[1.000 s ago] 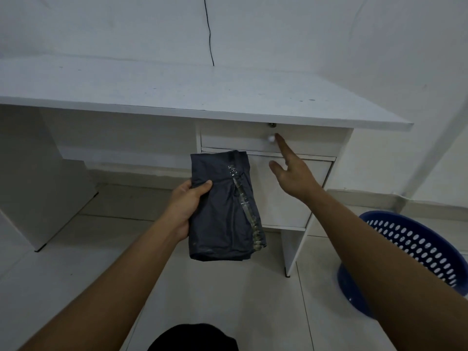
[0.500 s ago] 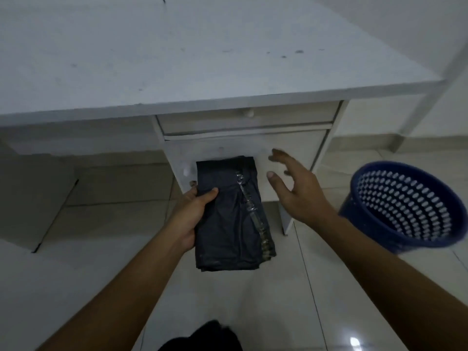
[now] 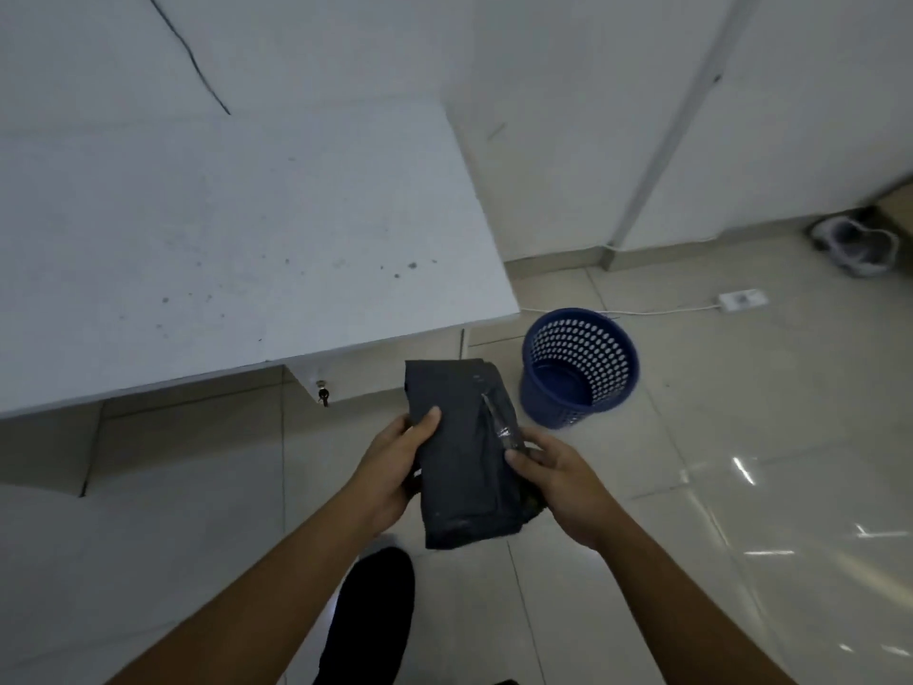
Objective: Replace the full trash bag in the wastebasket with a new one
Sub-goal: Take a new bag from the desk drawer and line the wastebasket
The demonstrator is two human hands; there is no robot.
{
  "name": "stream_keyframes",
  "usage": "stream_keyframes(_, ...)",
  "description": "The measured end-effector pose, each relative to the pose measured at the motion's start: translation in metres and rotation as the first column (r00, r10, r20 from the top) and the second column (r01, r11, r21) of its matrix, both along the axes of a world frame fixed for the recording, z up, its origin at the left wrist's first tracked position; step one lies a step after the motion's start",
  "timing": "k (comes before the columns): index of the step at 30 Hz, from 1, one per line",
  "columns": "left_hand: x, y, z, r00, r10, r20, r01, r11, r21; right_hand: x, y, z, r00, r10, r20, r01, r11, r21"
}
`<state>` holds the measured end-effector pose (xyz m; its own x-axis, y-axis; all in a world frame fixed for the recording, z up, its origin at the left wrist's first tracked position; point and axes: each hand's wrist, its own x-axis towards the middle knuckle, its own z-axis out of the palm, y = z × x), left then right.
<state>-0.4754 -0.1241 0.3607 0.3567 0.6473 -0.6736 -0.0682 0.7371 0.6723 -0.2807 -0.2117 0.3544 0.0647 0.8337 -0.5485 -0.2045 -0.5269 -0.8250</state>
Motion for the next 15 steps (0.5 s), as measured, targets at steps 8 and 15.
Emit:
stream_keyframes(8, 0.049, -0.094, 0.109, 0.956, -0.294, 0.002, 0.294, 0.955, 0.021, 0.051, -0.1, 0.098, 0.965, -0.259, 0.04, 0.258, 0.966, 0.029)
stream_keyframes(15, 0.09, -0.094, 0.117, 0.932, -0.357, 0.054, 0.355, 0.933, 0.052, 0.086, -0.103, 0.11, 0.953, -0.297, 0.063, 0.3, 0.953, -0.046)
